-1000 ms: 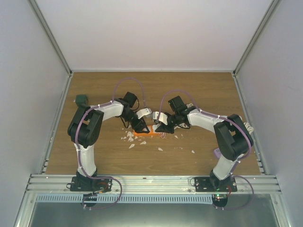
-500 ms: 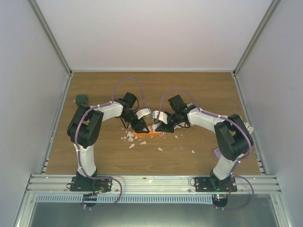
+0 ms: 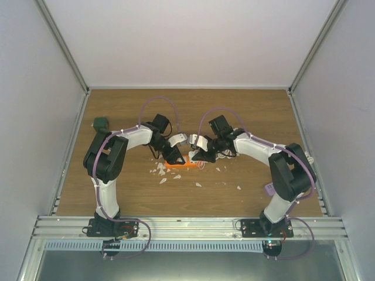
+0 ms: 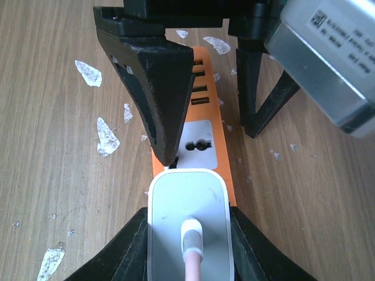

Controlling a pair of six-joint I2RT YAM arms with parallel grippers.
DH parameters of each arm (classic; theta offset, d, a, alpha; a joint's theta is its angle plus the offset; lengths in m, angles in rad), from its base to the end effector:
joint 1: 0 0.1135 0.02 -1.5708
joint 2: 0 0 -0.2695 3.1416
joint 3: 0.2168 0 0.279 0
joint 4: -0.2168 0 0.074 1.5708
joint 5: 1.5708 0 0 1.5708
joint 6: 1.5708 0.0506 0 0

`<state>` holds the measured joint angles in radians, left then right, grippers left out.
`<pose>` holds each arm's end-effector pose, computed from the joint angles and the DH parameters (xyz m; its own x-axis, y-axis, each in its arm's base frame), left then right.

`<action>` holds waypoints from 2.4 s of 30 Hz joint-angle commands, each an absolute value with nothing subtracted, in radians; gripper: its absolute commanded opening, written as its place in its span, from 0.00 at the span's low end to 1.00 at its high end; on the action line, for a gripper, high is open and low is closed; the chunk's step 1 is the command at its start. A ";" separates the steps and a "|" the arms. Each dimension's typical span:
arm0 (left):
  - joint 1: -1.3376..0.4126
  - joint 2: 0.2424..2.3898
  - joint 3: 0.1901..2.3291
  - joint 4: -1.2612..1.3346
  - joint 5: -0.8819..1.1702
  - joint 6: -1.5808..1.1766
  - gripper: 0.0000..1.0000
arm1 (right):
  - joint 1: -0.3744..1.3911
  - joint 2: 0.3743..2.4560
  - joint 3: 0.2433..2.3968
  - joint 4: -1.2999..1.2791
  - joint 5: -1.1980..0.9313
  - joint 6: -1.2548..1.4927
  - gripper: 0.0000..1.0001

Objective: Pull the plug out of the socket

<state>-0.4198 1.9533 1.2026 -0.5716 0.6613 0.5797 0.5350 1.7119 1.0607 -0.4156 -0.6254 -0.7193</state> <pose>0.3424 -0.1868 0.1111 -0.4888 0.6916 -0.5319 0.8694 0.3350 -0.3633 0.3002 0.2124 0.1622 -0.1341 -0.7004 -0.7010 -0.9902 0.1221 0.0675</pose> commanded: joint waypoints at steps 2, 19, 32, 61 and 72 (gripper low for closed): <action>-0.413 2.008 1.155 -0.606 0.506 0.598 0.79 | 0.532 1.666 1.089 -0.419 -0.621 -0.707 0.04; -0.312 1.873 1.368 -0.703 0.691 0.626 0.86 | 0.421 1.584 1.129 -0.450 -0.770 -0.581 0.04; -0.288 1.499 1.307 -0.368 0.600 0.533 0.91 | 0.338 1.492 1.255 -0.282 -0.940 -0.287 0.04; -0.598 1.362 1.275 -0.061 0.212 0.645 0.79 | 0.357 1.470 1.183 0.221 -0.949 0.338 0.04; -0.626 1.437 1.296 -0.034 0.133 0.678 0.77 | 0.364 1.477 1.178 0.284 -0.959 0.423 0.04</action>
<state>-0.6193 1.4216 1.2739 -0.1139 0.1696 0.6632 0.3584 1.4872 1.1896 0.2134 -0.9463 0.3668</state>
